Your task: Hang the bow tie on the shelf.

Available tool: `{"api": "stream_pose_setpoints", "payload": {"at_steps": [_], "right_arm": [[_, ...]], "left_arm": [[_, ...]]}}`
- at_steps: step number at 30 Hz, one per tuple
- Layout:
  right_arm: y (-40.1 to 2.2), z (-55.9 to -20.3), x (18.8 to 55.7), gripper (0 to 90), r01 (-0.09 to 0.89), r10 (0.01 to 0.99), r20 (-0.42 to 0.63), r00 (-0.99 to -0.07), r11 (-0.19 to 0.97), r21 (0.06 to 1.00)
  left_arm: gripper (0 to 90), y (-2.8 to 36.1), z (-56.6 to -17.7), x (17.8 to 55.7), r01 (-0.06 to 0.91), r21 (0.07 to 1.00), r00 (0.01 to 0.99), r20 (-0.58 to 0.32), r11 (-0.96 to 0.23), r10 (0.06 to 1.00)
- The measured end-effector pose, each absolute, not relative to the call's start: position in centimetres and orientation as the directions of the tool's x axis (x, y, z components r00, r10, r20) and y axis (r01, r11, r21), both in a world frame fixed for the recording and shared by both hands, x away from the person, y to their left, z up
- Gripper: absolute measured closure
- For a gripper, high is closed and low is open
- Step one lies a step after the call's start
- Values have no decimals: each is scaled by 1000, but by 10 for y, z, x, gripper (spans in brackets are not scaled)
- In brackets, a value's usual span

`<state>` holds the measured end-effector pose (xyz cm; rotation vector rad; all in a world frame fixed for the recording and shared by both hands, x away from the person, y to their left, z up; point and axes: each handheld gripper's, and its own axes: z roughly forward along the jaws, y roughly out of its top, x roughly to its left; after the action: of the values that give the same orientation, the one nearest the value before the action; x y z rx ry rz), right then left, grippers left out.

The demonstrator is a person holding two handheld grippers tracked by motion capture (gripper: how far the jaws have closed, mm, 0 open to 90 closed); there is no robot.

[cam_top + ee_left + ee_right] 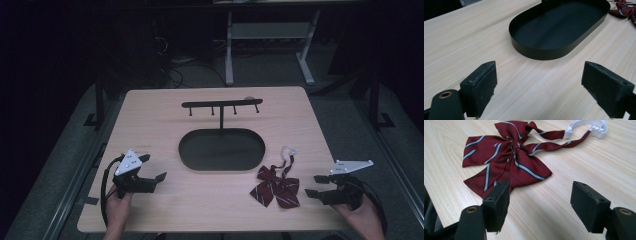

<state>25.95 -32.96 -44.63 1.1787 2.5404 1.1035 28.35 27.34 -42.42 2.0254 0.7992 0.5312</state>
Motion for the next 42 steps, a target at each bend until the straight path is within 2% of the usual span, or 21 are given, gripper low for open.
{"api": "stream_pose_setpoints", "payload": {"at_steps": [11,26,34,42], "right_arm": [[-315,-433,262,323,588,684,175,-708,433,683],[-286,-413,295,349,586,672,150,-726,490,645],[-274,-407,322,426,601,678,123,-724,534,595],[-274,-407,349,480,647,718,121,-685,524,553]], "left_arm": [[130,278,-426,283,345,852,697,48,-394,715],[130,281,-426,282,351,853,689,45,-387,724],[130,282,-425,283,351,855,689,42,-383,724],[130,281,-425,282,347,854,689,47,-386,724]]}}
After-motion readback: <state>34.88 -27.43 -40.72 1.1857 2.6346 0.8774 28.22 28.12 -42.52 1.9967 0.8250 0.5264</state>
